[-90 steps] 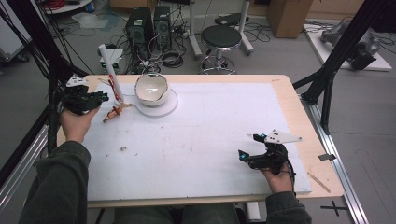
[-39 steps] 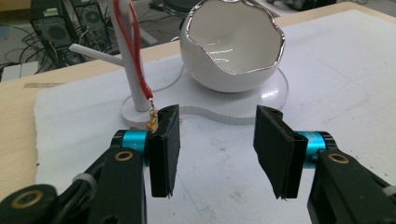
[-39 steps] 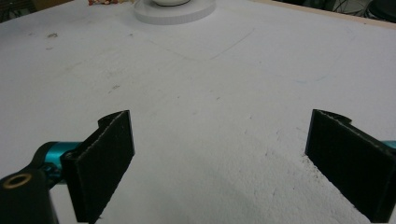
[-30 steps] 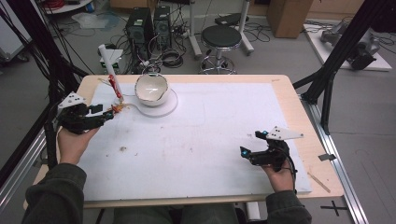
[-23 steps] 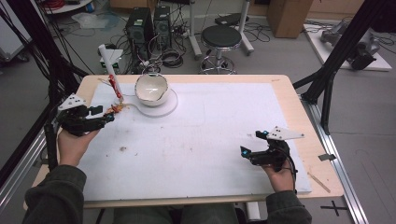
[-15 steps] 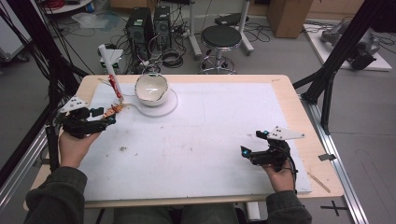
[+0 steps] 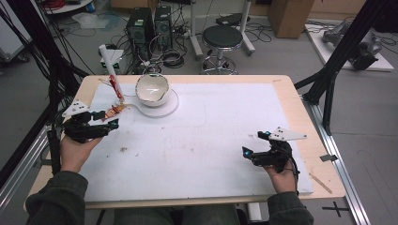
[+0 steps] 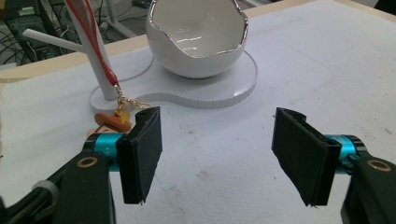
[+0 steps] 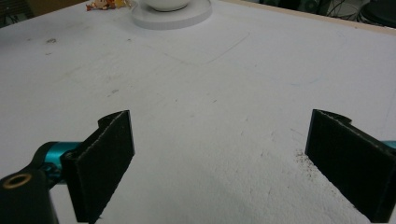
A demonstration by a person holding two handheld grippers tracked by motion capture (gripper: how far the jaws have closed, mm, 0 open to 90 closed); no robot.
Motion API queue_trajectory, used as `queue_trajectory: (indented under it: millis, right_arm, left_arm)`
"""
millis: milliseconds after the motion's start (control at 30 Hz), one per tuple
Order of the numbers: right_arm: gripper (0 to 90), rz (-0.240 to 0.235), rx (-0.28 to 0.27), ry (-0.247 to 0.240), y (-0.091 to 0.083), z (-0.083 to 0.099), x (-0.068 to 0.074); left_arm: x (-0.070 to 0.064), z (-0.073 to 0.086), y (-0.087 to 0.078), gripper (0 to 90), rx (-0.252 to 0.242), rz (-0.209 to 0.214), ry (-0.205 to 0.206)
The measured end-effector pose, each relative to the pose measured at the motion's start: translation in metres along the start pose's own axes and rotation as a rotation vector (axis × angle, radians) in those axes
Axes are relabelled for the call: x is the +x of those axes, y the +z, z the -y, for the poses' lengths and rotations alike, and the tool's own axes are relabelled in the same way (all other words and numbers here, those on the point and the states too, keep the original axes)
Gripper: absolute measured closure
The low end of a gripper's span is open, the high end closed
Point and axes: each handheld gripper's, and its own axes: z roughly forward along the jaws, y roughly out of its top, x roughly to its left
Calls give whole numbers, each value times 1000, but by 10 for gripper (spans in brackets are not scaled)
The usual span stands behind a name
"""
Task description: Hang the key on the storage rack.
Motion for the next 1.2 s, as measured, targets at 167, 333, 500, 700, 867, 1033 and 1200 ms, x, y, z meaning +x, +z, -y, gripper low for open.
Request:
queue_trajectory:
  millis: [167, 333, 500, 700, 867, 1033, 1200]
  right_arm:
    - [71, 2, -3, 0, -1, 0, 0]
    - [71, 1, -4, -2, -1, 0, 0]
    - [71, 0, -3, -1, -1, 0, 0]
    - [71, 7, -6, 5, -3, 0, 0]
    - [71, 7, -6, 3, -3, 0, 1]
    - [71, 9, -4, 6, -3, 0, 1]
    - [71, 7, 5, 9, -1, 0, 2]
  left_arm:
    - [-5, -1, -2, 322, 0, 9, 9]
    - [-10, -1, -5, 306, 0, 21, 22]
    - [-14, -1, -10, 299, -6, 30, 26]
    - [-20, 1, -17, 297, -14, 37, 42]
    - [-26, 8, -21, 298, -17, 53, 43]
    - [-32, 15, -23, 296, -15, 69, 48]
    - [-38, 20, -25, 296, -15, 74, 57]
